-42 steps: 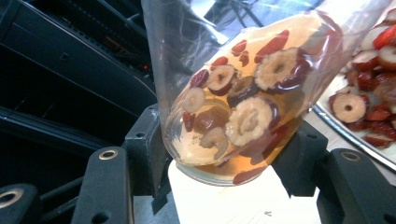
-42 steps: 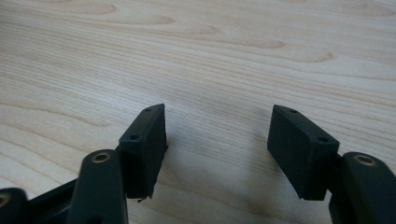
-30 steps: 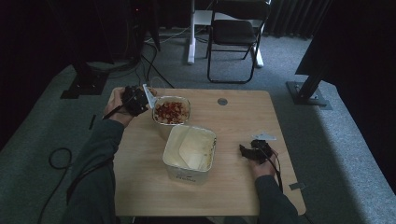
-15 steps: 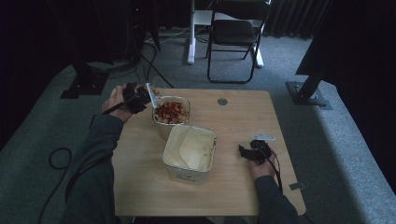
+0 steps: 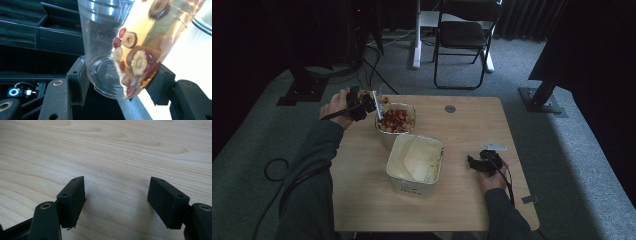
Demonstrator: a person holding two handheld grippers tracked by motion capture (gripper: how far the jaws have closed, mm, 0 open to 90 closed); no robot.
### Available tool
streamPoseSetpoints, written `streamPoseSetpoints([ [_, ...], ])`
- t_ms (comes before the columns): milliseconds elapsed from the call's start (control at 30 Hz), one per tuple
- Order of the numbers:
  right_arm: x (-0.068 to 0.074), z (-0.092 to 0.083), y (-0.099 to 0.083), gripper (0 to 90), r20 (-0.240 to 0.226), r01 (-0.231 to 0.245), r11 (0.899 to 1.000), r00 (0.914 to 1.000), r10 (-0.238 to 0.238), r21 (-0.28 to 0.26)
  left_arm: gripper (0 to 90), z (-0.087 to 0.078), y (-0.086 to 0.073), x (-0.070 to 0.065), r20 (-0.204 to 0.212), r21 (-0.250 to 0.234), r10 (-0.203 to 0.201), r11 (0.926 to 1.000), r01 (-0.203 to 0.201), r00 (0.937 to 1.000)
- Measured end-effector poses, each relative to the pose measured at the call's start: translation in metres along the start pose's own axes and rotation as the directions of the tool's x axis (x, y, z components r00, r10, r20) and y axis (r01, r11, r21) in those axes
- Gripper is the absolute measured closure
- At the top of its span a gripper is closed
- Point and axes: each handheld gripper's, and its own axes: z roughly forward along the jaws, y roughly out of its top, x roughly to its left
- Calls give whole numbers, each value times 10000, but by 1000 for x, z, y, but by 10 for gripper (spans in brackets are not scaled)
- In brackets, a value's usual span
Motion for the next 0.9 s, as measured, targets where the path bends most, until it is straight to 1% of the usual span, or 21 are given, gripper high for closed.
streamPoseSetpoints([
  [67,0,0,0,299,-1,0,10000,10000,0,1,427,0,1,0,-137,35,207,9998,-206,9997],
  [100,0,0,0,299,0,2,10000,10000,-2,0,428,-1,1,1,-219,105,451,9989,-449,9987],
  [200,0,0,0,299,-1,2,10000,10000,-2,0,428,-2,3,1,-333,101,679,9977,-676,9971],
  [333,0,0,0,299,-2,1,10000,10000,-1,0,428,-3,4,1,-561,248,1345,9908,-1333,9893],
  [433,0,0,0,299,-4,5,10000,10000,-5,-2,428,-4,6,0,-672,286,1665,9859,-1649,9838],
  [467,0,0,0,299,-2,4,10000,10000,-4,-1,428,-4,6,0,-672,286,1665,9859,-1649,9838],
  [533,0,0,0,299,-5,11,10000,10000,-11,-5,429,-4,6,0,-710,339,1802,9834,-1782,9811],
  [567,0,0,0,299,-4,3,10000,10000,-3,-2,429,-4,6,0,-735,385,1915,9812,-1891,9787],
  [700,0,0,0,299,-4,5,10000,10000,-5,-3,429,-5,6,0,-767,397,2013,9793,-1987,9765],
  [733,0,0,0,299,-3,4,10000,10000,-4,-1,429,-5,5,1,-841,416,2116,9771,-2087,9737],
  [800,0,0,0,299,-4,8,10000,10000,-8,-5,429,-5,5,1,-841,416,2116,9771,-2087,9737],
  [833,0,0,0,299,0,8,10000,10000,-8,-4,429,-6,6,1,-897,445,2248,9741,-2216,9703],
  [900,0,0,0,299,2,8,10000,10000,-8,-4,429,-6,6,1,-908,449,2278,9734,-2245,9695],
])
